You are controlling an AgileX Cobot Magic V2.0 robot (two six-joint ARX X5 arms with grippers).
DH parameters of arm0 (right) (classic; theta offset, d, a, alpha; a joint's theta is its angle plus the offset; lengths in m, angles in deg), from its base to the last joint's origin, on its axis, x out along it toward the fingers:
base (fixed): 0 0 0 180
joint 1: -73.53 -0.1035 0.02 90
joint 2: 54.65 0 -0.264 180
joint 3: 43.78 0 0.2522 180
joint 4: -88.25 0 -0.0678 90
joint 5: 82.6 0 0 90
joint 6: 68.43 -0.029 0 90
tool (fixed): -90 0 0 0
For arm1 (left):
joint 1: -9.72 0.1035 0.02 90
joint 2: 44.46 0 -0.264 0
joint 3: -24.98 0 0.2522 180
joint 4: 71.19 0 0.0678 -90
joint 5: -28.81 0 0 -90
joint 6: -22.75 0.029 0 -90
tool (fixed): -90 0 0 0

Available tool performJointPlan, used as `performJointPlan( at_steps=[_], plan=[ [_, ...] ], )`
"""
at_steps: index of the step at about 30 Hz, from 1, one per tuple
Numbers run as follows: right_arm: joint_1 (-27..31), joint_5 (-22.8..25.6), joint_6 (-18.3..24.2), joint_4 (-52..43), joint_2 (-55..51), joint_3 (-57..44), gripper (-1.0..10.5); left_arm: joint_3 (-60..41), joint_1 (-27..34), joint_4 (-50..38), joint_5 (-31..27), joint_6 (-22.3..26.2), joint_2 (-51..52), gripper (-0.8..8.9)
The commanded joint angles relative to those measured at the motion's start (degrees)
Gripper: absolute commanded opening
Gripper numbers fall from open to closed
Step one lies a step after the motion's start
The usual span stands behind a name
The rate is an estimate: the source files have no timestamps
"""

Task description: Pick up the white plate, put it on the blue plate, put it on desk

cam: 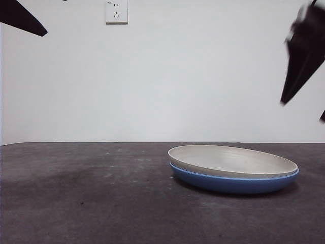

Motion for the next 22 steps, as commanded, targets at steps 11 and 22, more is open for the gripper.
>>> performJointPlan(
  at_steps=[11, 22],
  plan=[
    [0.00, -0.24, -1.66, -11.02, 17.46, 0.26, 3.2, 0.52, -0.26, -0.48, 0.28, 1.16, -0.35, 3.11],
    [0.00, -0.79, -1.62, -13.42, 21.73, 0.26, 1.7, 0.52, -0.26, -0.46, 0.26, 1.14, -0.35, 3.11]
  ],
)
